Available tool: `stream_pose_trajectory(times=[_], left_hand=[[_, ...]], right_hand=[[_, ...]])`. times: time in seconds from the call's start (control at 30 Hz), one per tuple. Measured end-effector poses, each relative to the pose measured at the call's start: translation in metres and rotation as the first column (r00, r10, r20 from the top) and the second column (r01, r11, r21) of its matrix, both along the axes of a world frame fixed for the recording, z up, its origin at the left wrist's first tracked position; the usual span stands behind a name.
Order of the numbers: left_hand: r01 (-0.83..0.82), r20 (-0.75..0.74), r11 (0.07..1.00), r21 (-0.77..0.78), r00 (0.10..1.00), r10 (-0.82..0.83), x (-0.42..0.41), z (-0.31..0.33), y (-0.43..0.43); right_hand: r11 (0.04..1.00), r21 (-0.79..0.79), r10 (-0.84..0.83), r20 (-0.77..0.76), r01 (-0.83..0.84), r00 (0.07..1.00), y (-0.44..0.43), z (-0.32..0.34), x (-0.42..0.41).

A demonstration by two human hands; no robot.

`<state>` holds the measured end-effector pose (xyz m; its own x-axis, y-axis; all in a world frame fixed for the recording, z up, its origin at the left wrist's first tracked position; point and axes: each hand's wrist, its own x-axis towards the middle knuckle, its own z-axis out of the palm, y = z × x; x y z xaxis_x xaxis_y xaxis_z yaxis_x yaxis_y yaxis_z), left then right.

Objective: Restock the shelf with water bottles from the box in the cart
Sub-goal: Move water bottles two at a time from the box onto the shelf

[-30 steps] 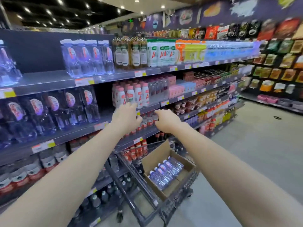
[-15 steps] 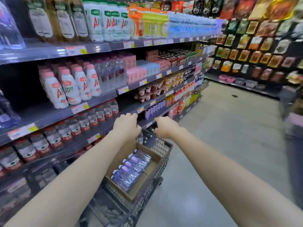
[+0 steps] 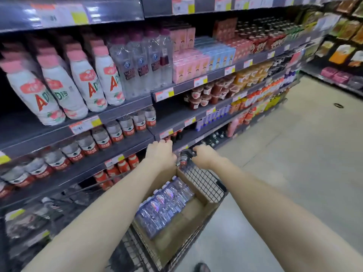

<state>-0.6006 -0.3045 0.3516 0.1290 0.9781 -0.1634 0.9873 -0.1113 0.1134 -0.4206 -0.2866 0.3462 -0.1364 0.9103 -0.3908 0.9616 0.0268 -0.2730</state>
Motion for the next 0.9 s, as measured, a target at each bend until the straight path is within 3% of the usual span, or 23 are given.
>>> stream_pose_trajectory(times=[0.17, 0.33, 0.7, 0.9], left_hand=[[-0.189, -0.024, 0.970, -0.150, 0.982, 0.188, -0.022, -0.065, 0.028], [-0.413, -0.060, 0.857, -0.308, 0.907, 0.416, -0.039, -0.124, 0.034], [-0.646, -0.083, 0.483, -0.590, 0.644, 0.760, -0.050, -0.252, -0.016], [-0.702, -0.036, 0.371, -0.607, 0.491, 0.870, -0.049, -0.316, -0.041]], right_hand=[[0.970, -0.136, 0.210, 0.031, -0.204, 0.977, 0.061, -0.070, -0.025], [0.847, -0.292, 0.478, 0.057, -0.443, 0.876, 0.102, -0.154, -0.063], [0.741, -0.486, 0.542, 0.026, -0.463, 0.840, 0.095, -0.263, -0.103], [0.835, -0.468, 0.355, 0.059, -0.289, 0.933, 0.088, -0.322, -0.097]])
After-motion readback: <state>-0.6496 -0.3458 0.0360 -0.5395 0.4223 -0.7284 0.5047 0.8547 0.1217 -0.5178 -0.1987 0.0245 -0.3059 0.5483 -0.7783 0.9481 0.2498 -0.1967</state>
